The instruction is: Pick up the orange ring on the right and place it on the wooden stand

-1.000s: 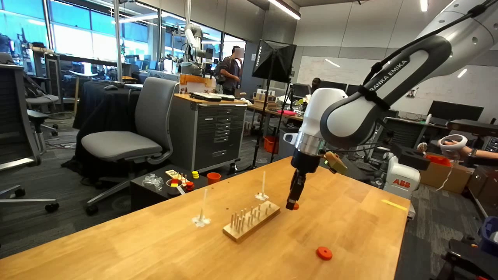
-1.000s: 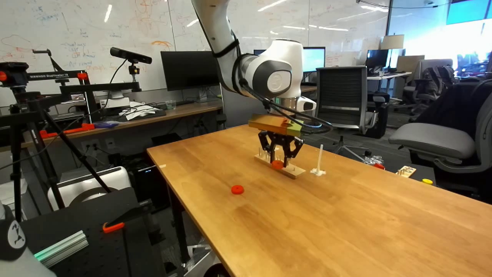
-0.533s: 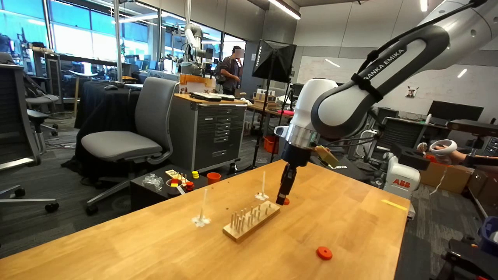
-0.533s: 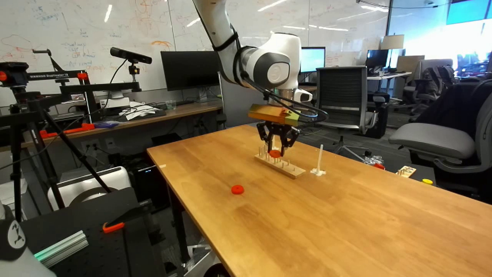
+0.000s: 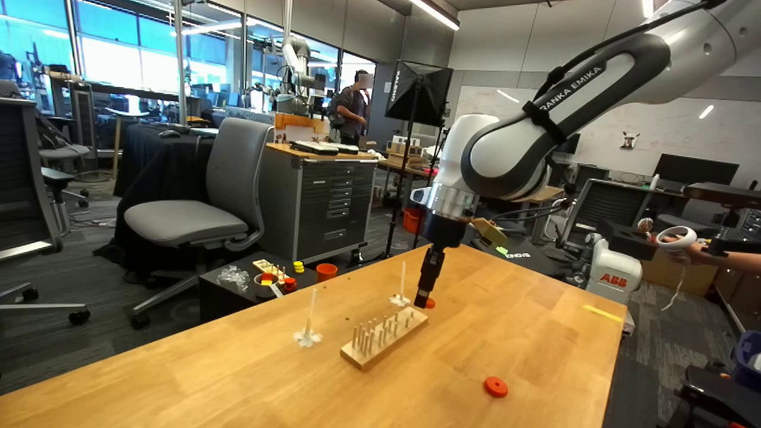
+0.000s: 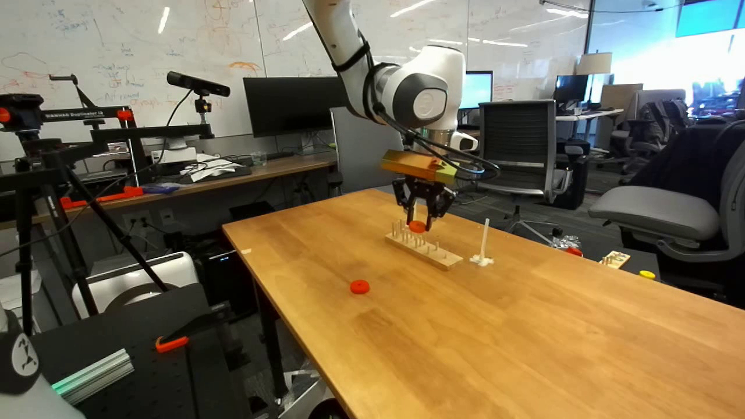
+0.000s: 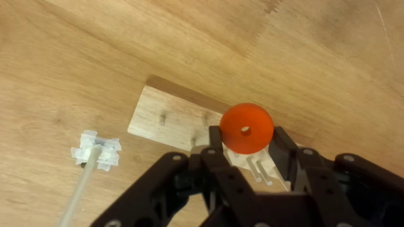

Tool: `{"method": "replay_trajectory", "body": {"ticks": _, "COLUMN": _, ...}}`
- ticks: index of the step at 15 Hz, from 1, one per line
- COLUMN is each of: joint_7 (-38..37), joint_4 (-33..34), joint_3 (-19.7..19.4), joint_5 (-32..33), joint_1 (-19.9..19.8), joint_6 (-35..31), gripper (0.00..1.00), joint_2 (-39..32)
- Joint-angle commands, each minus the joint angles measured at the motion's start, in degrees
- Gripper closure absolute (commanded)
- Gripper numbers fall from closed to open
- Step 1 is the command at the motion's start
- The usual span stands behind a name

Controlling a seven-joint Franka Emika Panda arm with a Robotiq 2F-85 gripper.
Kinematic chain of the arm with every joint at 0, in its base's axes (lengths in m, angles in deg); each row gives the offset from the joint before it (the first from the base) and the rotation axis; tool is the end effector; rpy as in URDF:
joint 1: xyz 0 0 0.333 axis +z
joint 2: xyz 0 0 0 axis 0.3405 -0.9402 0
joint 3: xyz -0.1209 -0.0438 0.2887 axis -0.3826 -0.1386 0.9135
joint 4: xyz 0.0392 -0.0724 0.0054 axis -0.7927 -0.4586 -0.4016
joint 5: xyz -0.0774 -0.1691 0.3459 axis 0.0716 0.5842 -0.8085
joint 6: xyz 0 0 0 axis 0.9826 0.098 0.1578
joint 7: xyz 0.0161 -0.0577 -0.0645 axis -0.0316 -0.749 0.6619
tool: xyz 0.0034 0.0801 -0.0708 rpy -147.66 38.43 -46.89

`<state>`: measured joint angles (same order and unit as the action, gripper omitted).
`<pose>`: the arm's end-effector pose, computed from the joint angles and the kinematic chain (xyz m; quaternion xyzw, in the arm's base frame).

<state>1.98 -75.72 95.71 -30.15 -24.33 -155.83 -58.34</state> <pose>0.6297 0.1085 0.2006 -0.9630 -0.2546 -0.0253 0.0848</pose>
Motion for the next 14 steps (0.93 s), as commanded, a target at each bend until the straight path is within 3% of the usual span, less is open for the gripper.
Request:
{"method": "replay_trajectory", "body": {"ticks": 1, "joint_7": 0.64, "joint_4": 2.95, "joint_3": -0.23, "joint_5": -1.76, "joint_1": 0.6, "joint_6": 3.24, "gripper": 0.82, "joint_2": -0.96}}
{"method": "replay_trajectory", "body": {"ticks": 4, "joint_7": 0.3, "joint_4": 3.41, "joint_3": -0.43, "joint_5": -2.05, "joint_1": 0.78, "joint_6": 3.91, "gripper": 0.82, "joint_2": -1.11}}
{"method": "replay_trajectory", "body": {"ticks": 5, "joint_7": 1.01, "joint_4": 7.34, "joint_3": -0.75, "joint_5": -2.03, "joint_1": 0.63, "joint_6": 4.3, "gripper": 0.82, "joint_2": -4.77}}
{"method": "replay_trajectory", "body": {"ticks": 14, "joint_7": 1.01, "joint_4": 16.92, "joint_3": -0.6, "joint_5": -1.45, "joint_1": 0.69, "joint_6": 5.57, "gripper": 0.82, "joint_2": -13.41}}
